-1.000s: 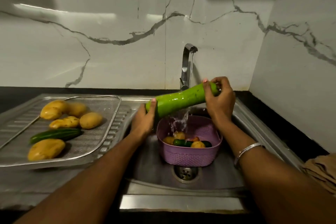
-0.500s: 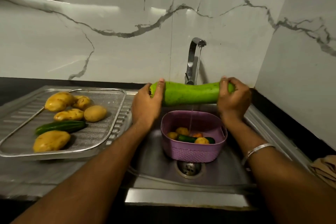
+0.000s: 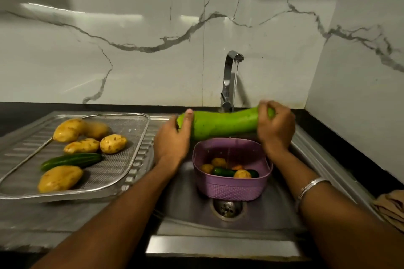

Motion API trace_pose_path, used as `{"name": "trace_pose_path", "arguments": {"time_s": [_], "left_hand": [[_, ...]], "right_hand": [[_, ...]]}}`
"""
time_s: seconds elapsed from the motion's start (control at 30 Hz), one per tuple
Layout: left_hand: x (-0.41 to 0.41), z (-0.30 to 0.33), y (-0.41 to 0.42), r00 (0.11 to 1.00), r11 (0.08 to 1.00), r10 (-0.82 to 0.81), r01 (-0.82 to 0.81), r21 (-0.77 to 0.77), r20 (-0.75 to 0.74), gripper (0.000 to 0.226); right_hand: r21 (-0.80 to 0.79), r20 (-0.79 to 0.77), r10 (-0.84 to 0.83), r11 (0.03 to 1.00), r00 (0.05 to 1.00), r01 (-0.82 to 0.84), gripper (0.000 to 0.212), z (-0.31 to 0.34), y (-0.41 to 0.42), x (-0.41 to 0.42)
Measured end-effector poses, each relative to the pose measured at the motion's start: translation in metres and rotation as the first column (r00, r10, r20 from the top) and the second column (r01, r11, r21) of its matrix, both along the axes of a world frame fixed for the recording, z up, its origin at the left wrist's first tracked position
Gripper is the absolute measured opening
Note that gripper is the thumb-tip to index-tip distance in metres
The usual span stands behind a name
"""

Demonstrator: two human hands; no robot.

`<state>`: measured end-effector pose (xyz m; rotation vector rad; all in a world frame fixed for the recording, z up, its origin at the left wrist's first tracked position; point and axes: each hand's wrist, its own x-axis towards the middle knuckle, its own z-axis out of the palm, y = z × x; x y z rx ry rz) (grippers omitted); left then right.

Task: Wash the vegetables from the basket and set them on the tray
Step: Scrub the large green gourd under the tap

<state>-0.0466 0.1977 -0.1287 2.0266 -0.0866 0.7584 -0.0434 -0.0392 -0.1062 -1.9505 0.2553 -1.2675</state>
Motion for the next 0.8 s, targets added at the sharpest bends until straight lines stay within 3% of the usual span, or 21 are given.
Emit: {"name": "trace_pose_path", "arguments": {"time_s": [0.03, 0.07, 0.1, 0.13, 0.17, 0.2, 0.23, 0.3, 0.37, 0.4, 0.43, 0.47, 0.5, 0.53, 0.57, 0.6, 0.63, 0.7, 0.73, 0.77, 0.8], "left_hand": [[-0.005, 0.008, -0.004, 0.984, 0.998, 0.003, 0.008, -0.062, 0.178, 0.06], [-0.007, 0.012, -0.008, 0.968, 0.996, -0.001, 0.025, -0.091, 0.253, 0.056], [-0.005, 0.009, -0.009, 0.976, 0.996, -0.011, 0.031, -0.088, 0.217, 0.055], [-0.003, 0.005, -0.009, 0.999, 0.999, -0.01, 0.012, -0.045, 0.043, 0.058], [-0.001, -0.004, -0.006, 0.982, 1.0, 0.01, -0.007, 0.012, -0.188, 0.064], [-0.001, -0.01, -0.003, 0.938, 0.999, 0.018, -0.003, 0.043, -0.347, 0.066], [-0.001, -0.012, -0.003, 0.932, 0.998, 0.022, -0.002, 0.056, -0.361, 0.065], [-0.004, -0.001, -0.007, 0.994, 0.999, 0.03, -0.029, 0.018, -0.11, 0.059], [-0.01, 0.011, -0.015, 0.98, 0.997, 0.002, 0.013, -0.078, 0.199, 0.055], [-0.006, 0.008, -0.015, 0.976, 0.995, -0.021, 0.042, -0.096, 0.215, 0.057], [0.002, 0.0, -0.014, 0.994, 0.992, -0.059, 0.068, -0.105, 0.087, 0.066], [0.009, -0.009, -0.011, 0.982, 0.991, -0.093, 0.075, -0.114, -0.164, 0.081], [0.01, -0.019, -0.007, 0.914, 0.991, -0.106, 0.064, -0.12, -0.392, 0.096], [0.009, -0.025, -0.004, 0.851, 0.994, -0.097, 0.056, -0.094, -0.516, 0.102], [0.007, -0.024, -0.004, 0.855, 0.997, -0.073, 0.048, -0.063, -0.513, 0.095], [0.007, -0.02, -0.006, 0.917, 0.998, -0.053, 0.036, -0.051, -0.395, 0.081], [0.003, -0.012, -0.009, 0.976, 0.996, -0.052, 0.034, -0.087, -0.212, 0.067], [-0.006, 0.002, -0.014, 0.992, 0.988, -0.061, 0.075, -0.136, 0.11, 0.054], [-0.003, -0.001, -0.015, 0.986, 0.987, -0.069, 0.09, -0.136, 0.155, 0.054], [0.0, -0.006, -0.014, 0.994, 0.987, -0.077, 0.086, -0.136, 0.073, 0.062], [0.004, -0.011, -0.012, 0.991, 0.987, -0.103, 0.091, -0.136, -0.082, 0.071]], "right_hand": [[0.035, 0.19, 0.061, 0.997, 0.98, -0.069, 0.036, 0.008, 0.004, -0.001], [0.045, 0.275, 0.102, 0.992, 0.956, -0.119, 0.033, 0.01, 0.006, -0.003], [0.058, 0.223, 0.117, 0.989, 0.968, -0.133, 0.032, 0.004, 0.007, -0.002], [0.066, 0.009, 0.076, 0.995, 0.997, -0.076, 0.035, -0.007, 0.007, 0.001], [0.047, -0.297, 0.011, 0.999, 0.955, 0.003, 0.041, -0.018, 0.004, 0.004], [0.015, -0.501, -0.038, 0.999, 0.865, 0.052, 0.046, -0.023, 0.001, 0.003], [-0.003, -0.511, -0.069, 0.997, 0.857, 0.078, 0.047, -0.02, -0.001, 0.002], [0.08, -0.15, -0.015, 0.996, 0.989, 0.027, 0.036, -0.002, -0.001, 0.004], [0.096, 0.248, 0.061, 0.992, 0.967, -0.087, 0.028, 0.014, 0.006, -0.003], [0.083, 0.276, 0.079, 0.991, 0.958, -0.105, 0.027, 0.011, 0.007, -0.004], [0.095, 0.153, 0.057, 0.993, 0.987, -0.072, 0.029, 0.002, 0.006, -0.002], [0.096, -0.113, 0.003, 0.995, 0.994, 0.008, 0.035, -0.009, 0.004, 0.001], [0.074, -0.418, -0.034, 0.995, 0.908, 0.072, 0.044, -0.02, 0.0, 0.003], [0.037, -0.565, -0.06, 0.994, 0.823, 0.098, 0.049, -0.023, -0.004, 0.002], [0.004, -0.531, -0.086, 0.995, 0.843, 0.104, 0.049, -0.02, -0.004, 0.003], [0.013, -0.376, -0.071, 0.997, 0.924, 0.082, 0.044, -0.013, -0.004, 0.005], [0.045, -0.141, -0.035, 0.998, 0.989, 0.042, 0.039, -0.002, -0.001, 0.002], [0.078, 0.204, 0.047, 0.995, 0.978, -0.064, 0.033, 0.006, 0.007, -0.002], [0.104, 0.215, 0.082, 0.989, 0.973, -0.106, 0.033, -0.001, 0.006, 0.0], [0.147, 0.062, 0.087, 0.985, 0.994, -0.095, 0.036, -0.011, 0.004, 0.004], [0.178, -0.212, 0.075, 0.983, 0.974, -0.037, 0.043, -0.022, -0.001, 0.009]]}}
